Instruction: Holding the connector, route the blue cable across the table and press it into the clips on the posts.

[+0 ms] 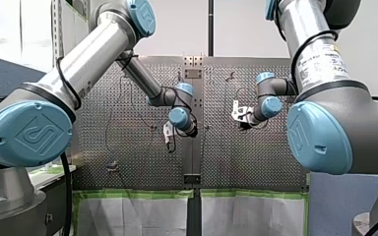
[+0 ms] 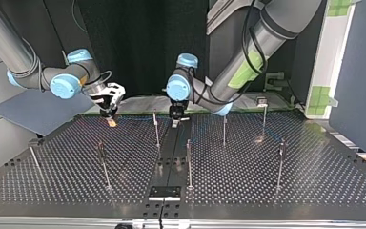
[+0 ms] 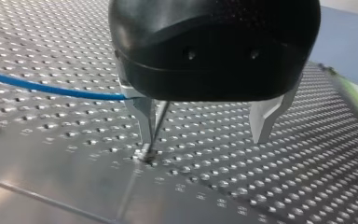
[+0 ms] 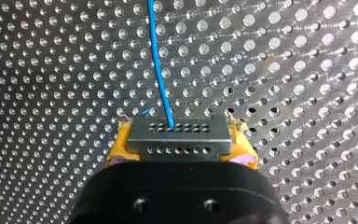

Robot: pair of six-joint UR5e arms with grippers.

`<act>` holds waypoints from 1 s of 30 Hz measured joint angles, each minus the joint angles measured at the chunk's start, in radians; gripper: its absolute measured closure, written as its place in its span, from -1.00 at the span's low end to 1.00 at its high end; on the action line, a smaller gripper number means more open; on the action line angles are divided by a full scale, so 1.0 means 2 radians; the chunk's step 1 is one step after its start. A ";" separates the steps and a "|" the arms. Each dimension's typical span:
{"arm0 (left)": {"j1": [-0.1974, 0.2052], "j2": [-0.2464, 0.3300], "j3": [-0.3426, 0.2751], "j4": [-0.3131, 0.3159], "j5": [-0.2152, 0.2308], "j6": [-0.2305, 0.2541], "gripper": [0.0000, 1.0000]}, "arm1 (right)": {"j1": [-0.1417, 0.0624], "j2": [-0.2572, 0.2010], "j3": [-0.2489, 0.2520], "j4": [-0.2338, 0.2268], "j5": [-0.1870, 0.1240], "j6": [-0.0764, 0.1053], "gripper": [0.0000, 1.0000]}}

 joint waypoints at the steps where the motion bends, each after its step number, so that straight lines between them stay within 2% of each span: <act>1: -0.002 0.001 0.000 -0.004 -0.003 0.003 -1.00 | 0.000 0.000 0.000 0.000 0.000 0.000 1.00; 6: -0.012 0.012 -0.009 -0.016 -0.021 0.015 -1.00 | 0.000 0.000 0.000 0.000 0.001 0.000 1.00; 14: -0.029 0.048 -0.031 -0.018 -0.036 0.024 -1.00 | 0.000 0.000 0.000 0.000 0.000 0.001 1.00; 20: -0.043 0.064 -0.045 -0.024 -0.039 0.032 -1.00 | 0.000 0.000 0.000 0.000 0.000 0.003 1.00; 25: -0.060 0.072 -0.052 -0.019 -0.045 0.026 -1.00 | 0.000 0.000 0.000 0.000 0.000 0.004 1.00; 30: -0.082 0.072 -0.052 -0.002 -0.063 0.013 -1.00 | -0.002 0.000 0.000 0.000 -0.001 0.004 1.00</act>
